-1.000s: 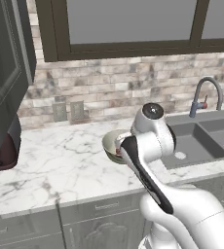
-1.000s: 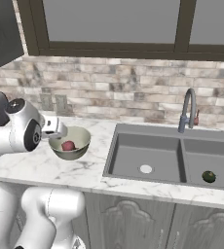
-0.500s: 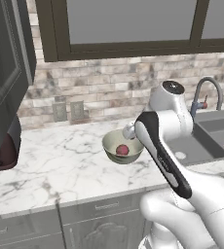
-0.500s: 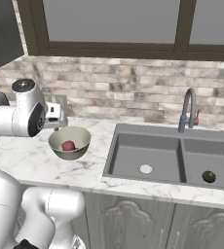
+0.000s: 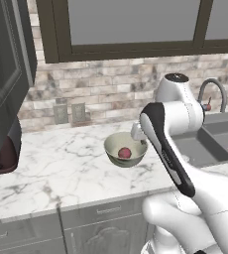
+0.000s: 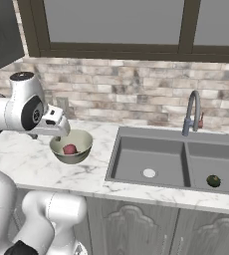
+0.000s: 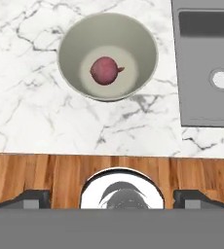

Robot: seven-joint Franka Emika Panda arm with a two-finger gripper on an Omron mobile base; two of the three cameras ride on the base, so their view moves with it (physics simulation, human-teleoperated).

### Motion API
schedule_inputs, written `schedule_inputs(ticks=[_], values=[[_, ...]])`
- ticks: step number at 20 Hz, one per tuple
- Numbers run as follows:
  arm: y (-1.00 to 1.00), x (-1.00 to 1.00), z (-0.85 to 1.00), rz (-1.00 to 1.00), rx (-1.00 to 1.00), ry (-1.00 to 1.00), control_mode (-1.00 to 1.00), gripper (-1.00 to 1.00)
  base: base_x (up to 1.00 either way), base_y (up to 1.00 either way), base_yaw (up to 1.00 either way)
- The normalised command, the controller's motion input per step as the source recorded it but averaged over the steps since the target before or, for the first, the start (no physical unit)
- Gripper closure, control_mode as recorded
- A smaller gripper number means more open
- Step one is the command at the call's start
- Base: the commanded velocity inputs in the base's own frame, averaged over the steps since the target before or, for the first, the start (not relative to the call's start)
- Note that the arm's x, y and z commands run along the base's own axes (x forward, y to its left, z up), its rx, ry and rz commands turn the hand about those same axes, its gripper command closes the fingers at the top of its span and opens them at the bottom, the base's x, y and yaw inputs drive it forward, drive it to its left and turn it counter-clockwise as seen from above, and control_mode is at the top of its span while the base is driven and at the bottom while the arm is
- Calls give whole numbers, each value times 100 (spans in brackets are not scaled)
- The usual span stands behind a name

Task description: Pick the onions from the cabinet and place them in one bowl. Pick the squash from the sink and place it in the other bowl.

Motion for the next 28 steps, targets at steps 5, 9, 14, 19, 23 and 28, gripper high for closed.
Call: schedule_inputs(ticks=[5, 9, 14, 19, 23, 28], values=[[-31, -59, -27, -13, -5, -23, -100, -100, 0, 0, 0], [-19, -28, 0, -2, 2, -9, -100, -100, 0, 0, 0], [0, 0, 0, 0, 0, 0, -100, -100, 0, 0, 0], [0, 0, 0, 0, 0, 0, 100, -100, -14, 0, 0], [0, 0, 0, 0, 0, 0, 100, -100, -40, -2, -4], [0, 0, 0, 0, 0, 0, 100, -100, -59, 0, -4]])
